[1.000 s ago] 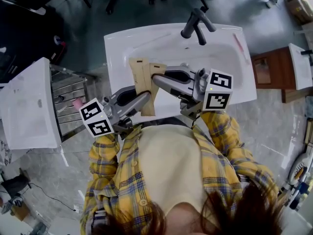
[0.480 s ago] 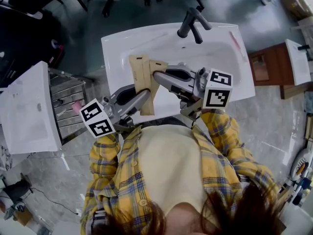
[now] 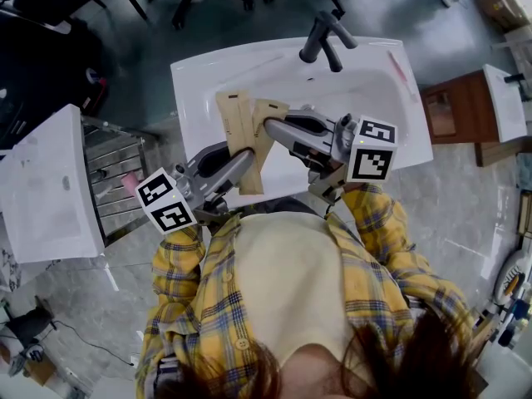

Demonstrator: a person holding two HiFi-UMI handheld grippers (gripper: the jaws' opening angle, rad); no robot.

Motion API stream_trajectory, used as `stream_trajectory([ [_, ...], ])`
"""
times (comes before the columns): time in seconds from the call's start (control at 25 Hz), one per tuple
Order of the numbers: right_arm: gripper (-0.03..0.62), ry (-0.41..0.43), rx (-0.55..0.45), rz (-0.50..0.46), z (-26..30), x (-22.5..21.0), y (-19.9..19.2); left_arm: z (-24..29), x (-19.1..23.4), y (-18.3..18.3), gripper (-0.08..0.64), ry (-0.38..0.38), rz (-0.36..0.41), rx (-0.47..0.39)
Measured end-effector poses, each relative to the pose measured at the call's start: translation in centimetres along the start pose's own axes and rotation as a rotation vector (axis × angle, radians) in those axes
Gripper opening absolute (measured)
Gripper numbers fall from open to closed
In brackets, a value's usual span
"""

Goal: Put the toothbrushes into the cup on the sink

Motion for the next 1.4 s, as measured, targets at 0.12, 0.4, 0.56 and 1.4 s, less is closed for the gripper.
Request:
stream_trajectory([
  [0.12, 0.023, -0.01, -0.006, 0.006, -0.1, 0.0, 0.0, -0.5, 0.2, 0.1, 0.051, 0.001, -0.013, -0.032],
  [0.4, 0.018, -0.063, -0.055, 0.013, -1.5, -0.6, 0.5, -2.5, 0.8, 0.0, 0.032, 0.026, -0.056, -0.11],
  [0.56, 0.017, -0.086, -0.06, 0.0, -2.4, -0.6, 0.8, -2.2, 0.6, 0.1, 0.031, 0.066, -0.034, -0.109],
  [1.4, 0.017, -0.36, -0.186, -0.163, -3.1, -4.8, 2.3, -3.7, 1.1, 0.3, 0.031, 0.407, 0.092, -0.178],
])
Point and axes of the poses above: the fingertips, and each gripper's own axes: z forward along the fingers, x to its left, y out of its top, the point moved 5 cm from there along -z, backward along the fingers, and after that the axes turned 13 degrees about x, right-handed, at the moved point
